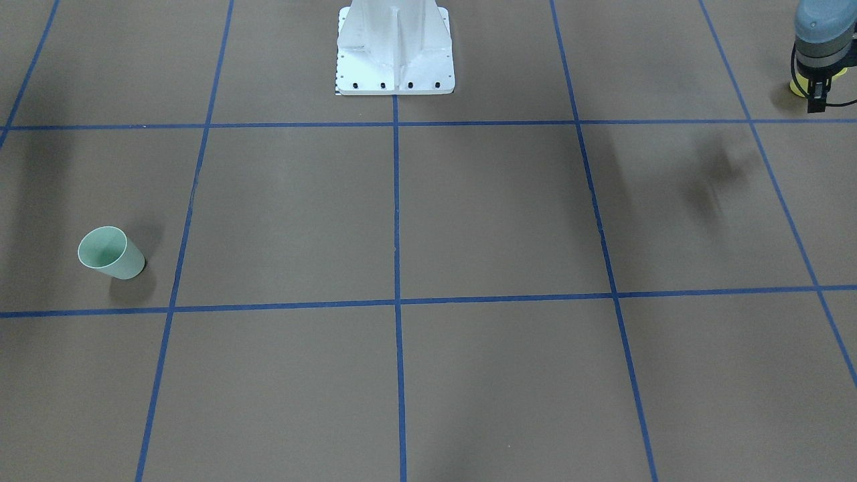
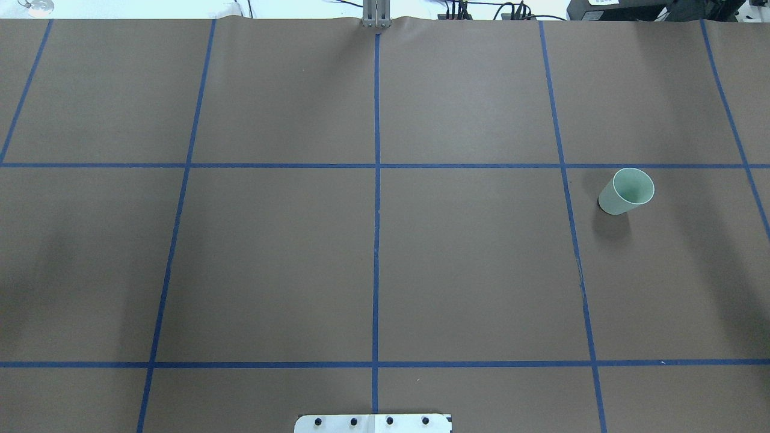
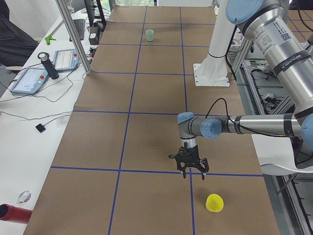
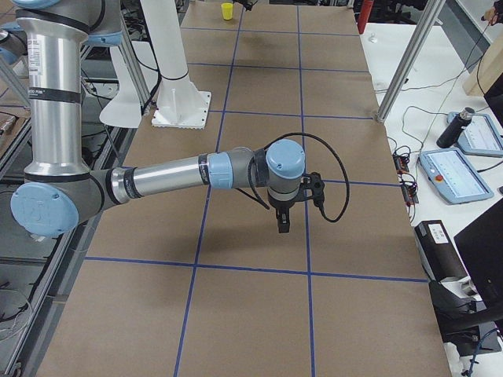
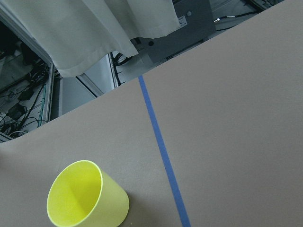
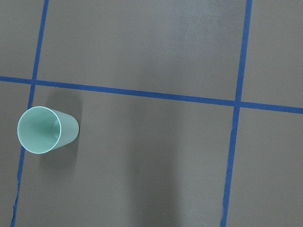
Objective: Transfer and stack yellow cup on green cup
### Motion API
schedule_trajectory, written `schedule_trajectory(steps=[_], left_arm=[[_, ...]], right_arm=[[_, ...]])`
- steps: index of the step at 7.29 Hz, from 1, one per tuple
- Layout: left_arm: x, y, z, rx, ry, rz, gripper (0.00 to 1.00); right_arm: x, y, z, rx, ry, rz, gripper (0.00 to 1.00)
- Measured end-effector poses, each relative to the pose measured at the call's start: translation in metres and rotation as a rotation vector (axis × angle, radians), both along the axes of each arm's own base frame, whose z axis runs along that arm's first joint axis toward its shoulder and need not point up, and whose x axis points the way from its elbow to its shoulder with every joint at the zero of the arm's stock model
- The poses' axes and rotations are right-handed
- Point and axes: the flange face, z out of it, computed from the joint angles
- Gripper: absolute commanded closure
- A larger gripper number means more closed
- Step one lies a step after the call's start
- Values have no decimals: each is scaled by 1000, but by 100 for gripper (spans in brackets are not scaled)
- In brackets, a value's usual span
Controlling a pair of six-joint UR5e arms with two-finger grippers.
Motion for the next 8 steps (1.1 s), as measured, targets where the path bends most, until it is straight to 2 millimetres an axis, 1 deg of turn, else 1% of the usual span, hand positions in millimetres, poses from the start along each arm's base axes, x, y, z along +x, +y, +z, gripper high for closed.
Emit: schedule_trajectory(steps=[1,2,3,5,7,8], left_arm=[[12,8,3,-16,-34,-34,0],[17,15,11,-30,-68,-64,0],[20,22,24,-45,-111,-92,0],[19,36,50,-75,-210,-139,0],[23,42,60,-84,-259,-193,0],[31,42,67,-95,-290,-229,0]], right_arm=[[0,1,-1,1,-1,-1,0],[0,2,0,0,-1,-2,0],[0,3,0,-2,-1,-2,0],[0,4,1,-3,-2,-1,0],[0,4,0,-2,-1,-1,0],[0,3,-1,0,-1,-1,0]])
